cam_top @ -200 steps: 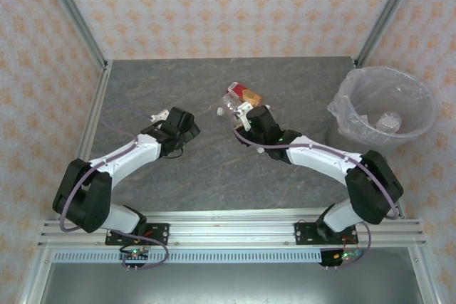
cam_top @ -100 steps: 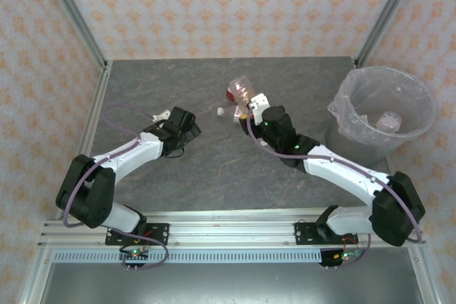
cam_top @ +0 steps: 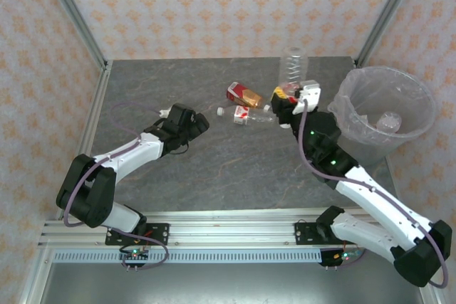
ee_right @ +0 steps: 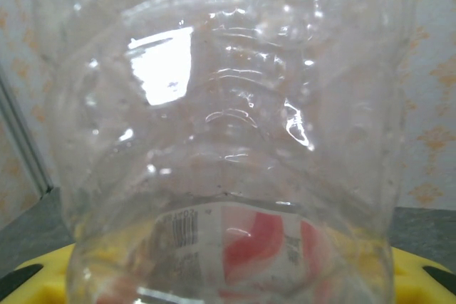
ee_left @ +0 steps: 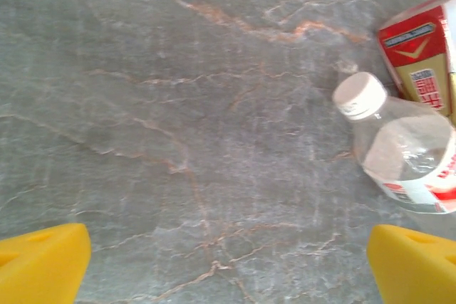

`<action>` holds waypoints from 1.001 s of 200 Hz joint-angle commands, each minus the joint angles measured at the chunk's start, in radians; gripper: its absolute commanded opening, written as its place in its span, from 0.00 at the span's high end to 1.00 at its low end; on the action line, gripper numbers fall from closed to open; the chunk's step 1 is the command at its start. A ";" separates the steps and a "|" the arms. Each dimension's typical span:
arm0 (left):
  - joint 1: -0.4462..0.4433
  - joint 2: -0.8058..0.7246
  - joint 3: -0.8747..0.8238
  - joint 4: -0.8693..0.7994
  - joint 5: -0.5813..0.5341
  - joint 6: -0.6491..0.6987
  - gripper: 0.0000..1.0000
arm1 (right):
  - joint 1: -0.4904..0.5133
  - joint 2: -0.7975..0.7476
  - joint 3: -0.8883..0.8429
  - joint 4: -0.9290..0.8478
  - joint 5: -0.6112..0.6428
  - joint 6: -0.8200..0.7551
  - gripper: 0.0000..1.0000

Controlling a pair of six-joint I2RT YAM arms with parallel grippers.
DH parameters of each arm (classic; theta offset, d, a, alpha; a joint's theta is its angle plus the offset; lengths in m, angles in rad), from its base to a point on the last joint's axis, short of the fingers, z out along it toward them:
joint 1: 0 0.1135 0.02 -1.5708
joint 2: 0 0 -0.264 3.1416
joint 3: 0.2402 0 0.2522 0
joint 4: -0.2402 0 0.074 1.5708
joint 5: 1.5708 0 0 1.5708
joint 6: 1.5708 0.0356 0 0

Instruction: Put the plastic bottles in the bin

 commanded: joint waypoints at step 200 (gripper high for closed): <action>-0.157 -0.082 0.020 0.154 0.046 0.263 0.00 | -0.687 -0.037 0.271 -0.248 -0.076 0.187 0.58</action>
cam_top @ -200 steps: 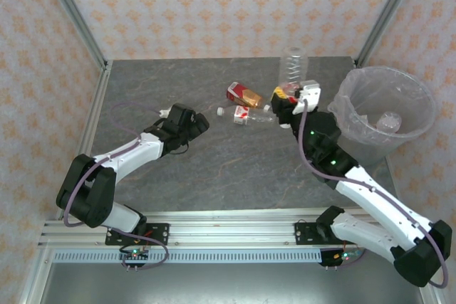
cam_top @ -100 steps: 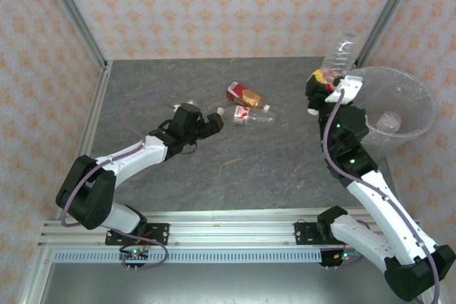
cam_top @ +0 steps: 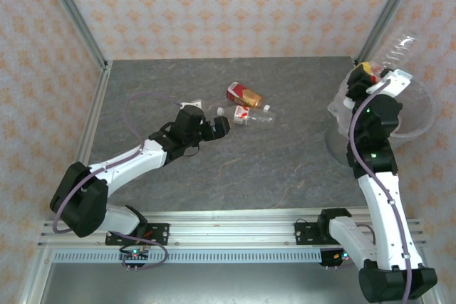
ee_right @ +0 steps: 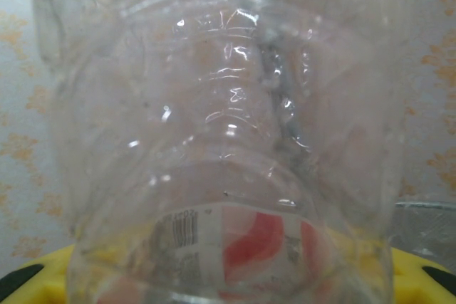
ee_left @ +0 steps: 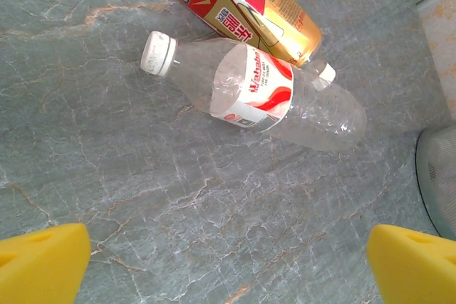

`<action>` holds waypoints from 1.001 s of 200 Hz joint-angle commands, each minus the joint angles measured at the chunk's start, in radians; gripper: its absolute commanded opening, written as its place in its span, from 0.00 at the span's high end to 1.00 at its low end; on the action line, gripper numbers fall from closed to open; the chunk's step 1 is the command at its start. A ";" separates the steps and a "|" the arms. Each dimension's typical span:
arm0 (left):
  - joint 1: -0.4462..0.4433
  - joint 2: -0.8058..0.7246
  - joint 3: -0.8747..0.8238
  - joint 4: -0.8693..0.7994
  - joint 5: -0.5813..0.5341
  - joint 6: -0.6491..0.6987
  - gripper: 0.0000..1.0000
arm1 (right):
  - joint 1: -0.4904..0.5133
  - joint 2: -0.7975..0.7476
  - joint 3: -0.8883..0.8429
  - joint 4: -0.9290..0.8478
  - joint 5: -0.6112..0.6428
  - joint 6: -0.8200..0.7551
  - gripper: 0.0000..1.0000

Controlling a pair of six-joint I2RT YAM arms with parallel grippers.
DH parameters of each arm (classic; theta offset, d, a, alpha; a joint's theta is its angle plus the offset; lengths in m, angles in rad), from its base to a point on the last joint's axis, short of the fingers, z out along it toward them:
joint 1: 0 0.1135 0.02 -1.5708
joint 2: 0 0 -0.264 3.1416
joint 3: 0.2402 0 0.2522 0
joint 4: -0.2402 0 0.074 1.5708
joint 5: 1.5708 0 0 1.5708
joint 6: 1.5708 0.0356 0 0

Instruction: Put the plastic bottles in the bin

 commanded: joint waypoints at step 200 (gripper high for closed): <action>-0.004 -0.051 -0.022 -0.007 -0.088 0.037 0.00 | -0.379 0.257 0.078 -0.192 -0.402 0.029 0.47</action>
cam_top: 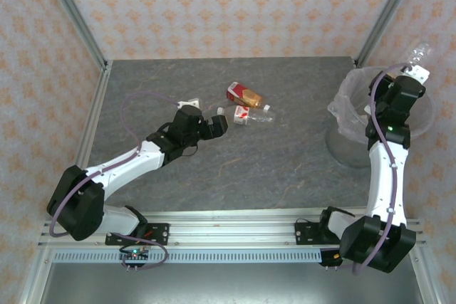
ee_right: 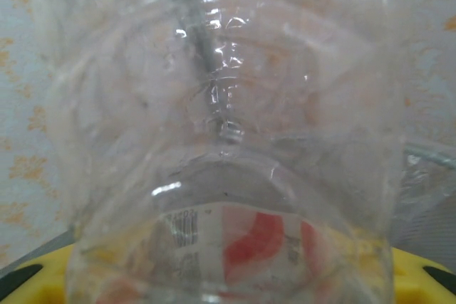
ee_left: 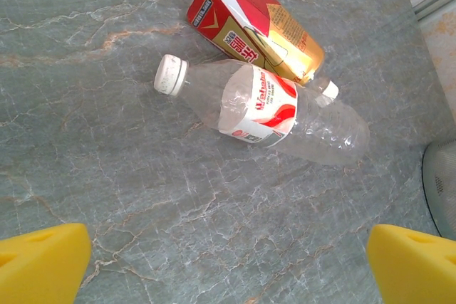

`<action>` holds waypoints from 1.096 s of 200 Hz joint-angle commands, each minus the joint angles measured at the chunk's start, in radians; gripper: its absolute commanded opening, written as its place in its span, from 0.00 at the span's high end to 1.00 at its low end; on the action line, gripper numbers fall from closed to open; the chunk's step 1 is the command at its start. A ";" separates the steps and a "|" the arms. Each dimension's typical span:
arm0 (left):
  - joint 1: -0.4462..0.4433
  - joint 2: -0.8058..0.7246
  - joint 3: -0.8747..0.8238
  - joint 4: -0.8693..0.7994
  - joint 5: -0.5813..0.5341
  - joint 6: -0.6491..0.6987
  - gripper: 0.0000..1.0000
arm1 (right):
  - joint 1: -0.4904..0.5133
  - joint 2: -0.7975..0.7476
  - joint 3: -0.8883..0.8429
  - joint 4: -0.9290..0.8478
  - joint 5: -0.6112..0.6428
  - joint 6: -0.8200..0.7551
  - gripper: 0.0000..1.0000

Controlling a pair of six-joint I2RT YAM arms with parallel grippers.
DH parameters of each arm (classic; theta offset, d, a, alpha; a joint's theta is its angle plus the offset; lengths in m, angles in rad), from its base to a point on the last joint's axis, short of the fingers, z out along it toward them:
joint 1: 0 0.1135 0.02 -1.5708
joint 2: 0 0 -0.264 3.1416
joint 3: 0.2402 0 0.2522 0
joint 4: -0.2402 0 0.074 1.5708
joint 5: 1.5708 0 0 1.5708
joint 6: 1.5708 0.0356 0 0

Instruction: Put the plastic bottles in the bin

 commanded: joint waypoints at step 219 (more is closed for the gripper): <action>-0.004 0.052 0.091 -0.048 0.007 0.190 0.00 | 0.051 -0.163 -0.010 -0.127 -0.396 0.195 0.01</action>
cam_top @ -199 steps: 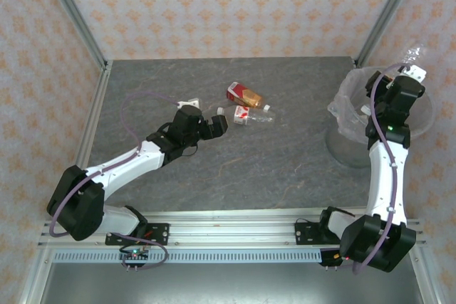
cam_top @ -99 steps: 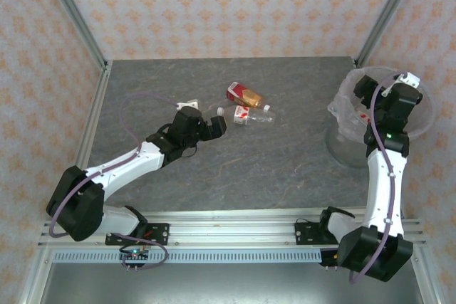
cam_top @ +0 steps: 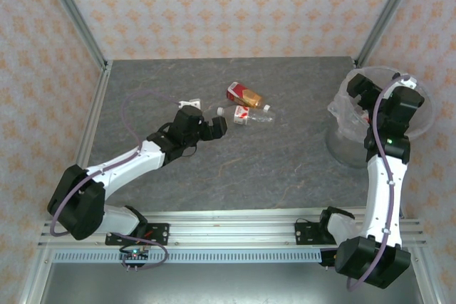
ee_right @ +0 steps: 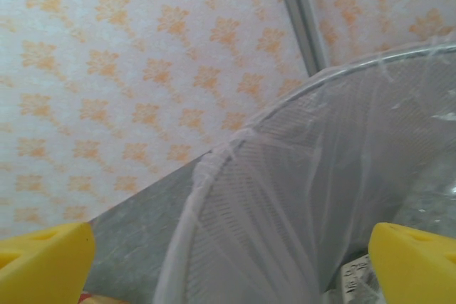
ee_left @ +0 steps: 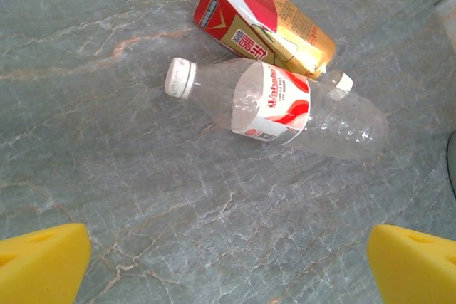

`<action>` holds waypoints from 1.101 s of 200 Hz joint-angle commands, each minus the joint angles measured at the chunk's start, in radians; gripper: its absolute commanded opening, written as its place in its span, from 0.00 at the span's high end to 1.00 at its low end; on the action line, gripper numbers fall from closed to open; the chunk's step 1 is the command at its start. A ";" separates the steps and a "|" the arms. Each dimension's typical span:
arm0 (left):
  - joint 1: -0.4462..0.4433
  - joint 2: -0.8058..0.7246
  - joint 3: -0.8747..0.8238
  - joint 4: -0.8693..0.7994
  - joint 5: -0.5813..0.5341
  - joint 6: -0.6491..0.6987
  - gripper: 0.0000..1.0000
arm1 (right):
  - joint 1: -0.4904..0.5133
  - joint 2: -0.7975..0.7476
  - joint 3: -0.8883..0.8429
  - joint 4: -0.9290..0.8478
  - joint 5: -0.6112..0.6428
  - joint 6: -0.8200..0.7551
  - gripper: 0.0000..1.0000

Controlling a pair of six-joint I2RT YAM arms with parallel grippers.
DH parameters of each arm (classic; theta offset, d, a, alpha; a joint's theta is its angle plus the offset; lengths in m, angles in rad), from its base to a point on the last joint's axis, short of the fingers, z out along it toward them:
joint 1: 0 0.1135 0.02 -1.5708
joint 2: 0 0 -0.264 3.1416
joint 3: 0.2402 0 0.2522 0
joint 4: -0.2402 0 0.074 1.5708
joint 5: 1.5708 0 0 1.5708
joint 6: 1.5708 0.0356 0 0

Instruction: Put the plastic bottles in the bin

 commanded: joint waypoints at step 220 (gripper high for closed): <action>0.010 0.018 0.127 -0.164 -0.175 0.092 0.00 | 0.678 0.294 0.162 -0.163 -0.073 -0.311 0.01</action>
